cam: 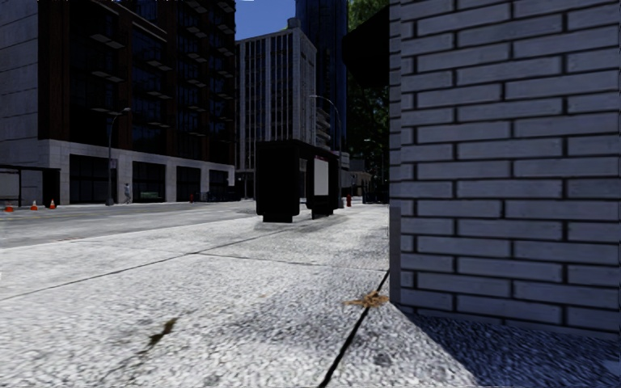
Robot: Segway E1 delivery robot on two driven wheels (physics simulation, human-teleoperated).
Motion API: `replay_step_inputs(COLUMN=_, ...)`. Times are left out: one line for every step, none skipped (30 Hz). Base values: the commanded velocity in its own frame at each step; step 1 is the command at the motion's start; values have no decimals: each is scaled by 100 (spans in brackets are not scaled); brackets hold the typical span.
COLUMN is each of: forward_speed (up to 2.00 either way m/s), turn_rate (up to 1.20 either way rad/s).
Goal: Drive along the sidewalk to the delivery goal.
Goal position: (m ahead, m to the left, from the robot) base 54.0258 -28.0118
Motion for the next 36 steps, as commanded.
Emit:
replay_step_inputs(forward_speed=144, turn_rate=38)
replay_step_inputs(forward_speed=145, turn_rate=38)
replay_step_inputs(forward_speed=145, turn_rate=38)
replay_step_inputs(forward_speed=146, turn_rate=38)
replay_step_inputs(forward_speed=146, turn_rate=38)
replay_step_inputs(forward_speed=146, turn_rate=38)
replay_step_inputs(forward_speed=146, turn_rate=38)
replay_step_inputs(forward_speed=146, turn_rate=38)
replay_step_inputs(forward_speed=146, turn_rate=38)
replay_step_inputs(forward_speed=146, turn_rate=38)
replay_step_inputs(forward_speed=146, turn_rate=38)
replay_step_inputs(forward_speed=147, turn_rate=38)
replay_step_inputs(forward_speed=147, turn_rate=38)
replay_step_inputs(forward_speed=147, turn_rate=38)
replay_step_inputs(forward_speed=148, turn_rate=38)
replay_step_inputs(forward_speed=151, turn_rate=38)
replay_step_inputs(forward_speed=157, turn_rate=25)
replay_step_inputs(forward_speed=157, turn_rate=25)
replay_step_inputs(forward_speed=177, turn_rate=8)
replay_step_inputs(forward_speed=200, turn_rate=0)
replay_step_inputs(forward_speed=200, turn_rate=0)
replay_step_inputs(forward_speed=200, turn_rate=0)
replay_step_inputs(forward_speed=200, turn_rate=0)
replay_step_inputs(forward_speed=200, turn_rate=0)
replay_step_inputs(forward_speed=200, turn_rate=0)
replay_step_inputs(forward_speed=200, turn_rate=0)
replay_step_inputs(forward_speed=200, turn_rate=0)
replay_step_inputs(forward_speed=200, turn_rate=0)
replay_step_inputs(forward_speed=200, turn_rate=0)
replay_step_inputs(forward_speed=200, turn_rate=0)
replay_step_inputs(forward_speed=200, turn_rate=-4)
replay_step_inputs(forward_speed=200, turn_rate=-21)
replay_step_inputs(forward_speed=200, turn_rate=-21)
replay_step_inputs(forward_speed=200, turn_rate=-26)
replay_step_inputs(forward_speed=200, turn_rate=-31)
replay_step_inputs(forward_speed=200, turn_rate=-31)
